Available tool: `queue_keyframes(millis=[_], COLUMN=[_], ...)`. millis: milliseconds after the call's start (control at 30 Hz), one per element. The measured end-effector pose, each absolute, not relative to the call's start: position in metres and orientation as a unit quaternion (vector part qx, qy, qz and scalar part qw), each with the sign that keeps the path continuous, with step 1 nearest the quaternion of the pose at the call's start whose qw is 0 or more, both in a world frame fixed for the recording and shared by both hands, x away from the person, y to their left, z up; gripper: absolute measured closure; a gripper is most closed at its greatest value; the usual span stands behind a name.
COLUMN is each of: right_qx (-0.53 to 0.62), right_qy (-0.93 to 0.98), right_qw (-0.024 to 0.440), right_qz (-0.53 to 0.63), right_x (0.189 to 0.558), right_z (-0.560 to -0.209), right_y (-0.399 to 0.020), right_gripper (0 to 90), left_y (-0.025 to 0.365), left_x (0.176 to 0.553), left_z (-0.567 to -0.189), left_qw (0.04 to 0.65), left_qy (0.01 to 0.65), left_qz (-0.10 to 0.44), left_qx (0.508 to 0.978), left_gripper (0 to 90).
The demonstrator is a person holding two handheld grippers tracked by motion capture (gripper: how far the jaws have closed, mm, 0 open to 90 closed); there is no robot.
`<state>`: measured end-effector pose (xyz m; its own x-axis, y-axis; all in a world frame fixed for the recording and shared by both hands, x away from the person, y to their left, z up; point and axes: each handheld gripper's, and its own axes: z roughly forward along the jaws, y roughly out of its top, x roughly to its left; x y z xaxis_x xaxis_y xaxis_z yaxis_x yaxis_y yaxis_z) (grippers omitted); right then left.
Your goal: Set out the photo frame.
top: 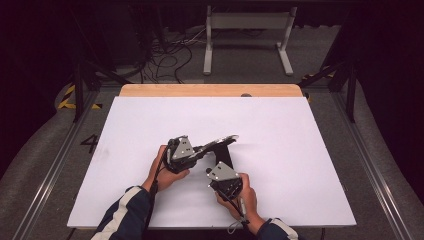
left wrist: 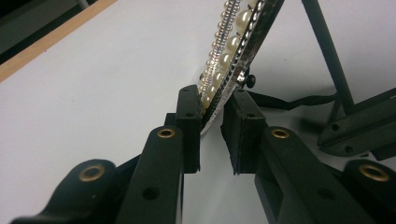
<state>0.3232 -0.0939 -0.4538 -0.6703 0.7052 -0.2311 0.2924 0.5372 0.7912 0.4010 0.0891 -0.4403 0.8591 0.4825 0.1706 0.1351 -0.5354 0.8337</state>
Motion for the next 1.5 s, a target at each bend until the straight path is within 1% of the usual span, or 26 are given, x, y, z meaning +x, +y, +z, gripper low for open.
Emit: queue_keyframes(millis=[67, 133, 300, 367, 467, 767, 1033, 1133, 1200, 1267, 1400, 1500], right_qx=[0.299, 0.302, 0.307, 0.311, 0.315, 0.322, 0.325, 0.323, 0.325, 0.328, 0.336, 0.339], right_qy=[0.833, 0.833, 0.832, 0.831, 0.83, 0.828, 0.828, 0.83, 0.83, 0.83, 0.828, 0.827], right_qw=[0.272, 0.267, 0.256, 0.249, 0.246, 0.238, 0.23, 0.227, 0.224, 0.223, 0.224, 0.222], right_qz=[0.377, 0.38, 0.385, 0.388, 0.389, 0.393, 0.396, 0.393, 0.393, 0.391, 0.389, 0.389], right_x=[0.323, 0.323, 0.325, 0.326, 0.327, 0.328, 0.33, 0.329, 0.329, 0.328, 0.327, 0.327], right_z=[-0.454, -0.454, -0.453, -0.453, -0.452, -0.452, -0.451, -0.452, -0.453, -0.454, -0.455, -0.455], right_y=[-0.095, -0.097, -0.101, -0.105, -0.108, -0.114, -0.119, -0.12, -0.12, -0.121, -0.126, -0.128], right_gripper=[90.0, 90.0, 90.0, 90.0, 90.0, 90.0, 90.0, 90.0, 90.0, 90.0, 90.0, 90.0], left_y=[0.089, 0.088, 0.088, 0.088, 0.085, 0.084, 0.079, 0.073, 0.071, 0.069, 0.068, 0.068], left_x=[0.401, 0.401, 0.402, 0.402, 0.4, 0.4, 0.403, 0.404, 0.404, 0.405, 0.407, 0.406], left_z=[-0.44, -0.44, -0.441, -0.441, -0.441, -0.442, -0.447, -0.45, -0.451, -0.453, -0.454, -0.454], left_qw=[0.449, 0.453, 0.463, 0.464, 0.462, 0.46, 0.455, 0.448, 0.443, 0.442, 0.443, 0.439], left_qy=[0.181, 0.186, 0.192, 0.191, 0.184, 0.179, 0.193, 0.189, 0.188, 0.185, 0.177, 0.174], left_qz=[0.193, 0.192, 0.182, 0.182, 0.183, 0.183, 0.185, 0.187, 0.19, 0.189, 0.188, 0.192], left_qx=[0.853, 0.85, 0.846, 0.846, 0.848, 0.85, 0.849, 0.854, 0.856, 0.857, 0.858, 0.86], left_gripper=[76.7, 72.9, 69.2, 70.1, 74.8, 74.8, 63.5, 62.4, 62.7, 64.9, 73.8, 74.4])
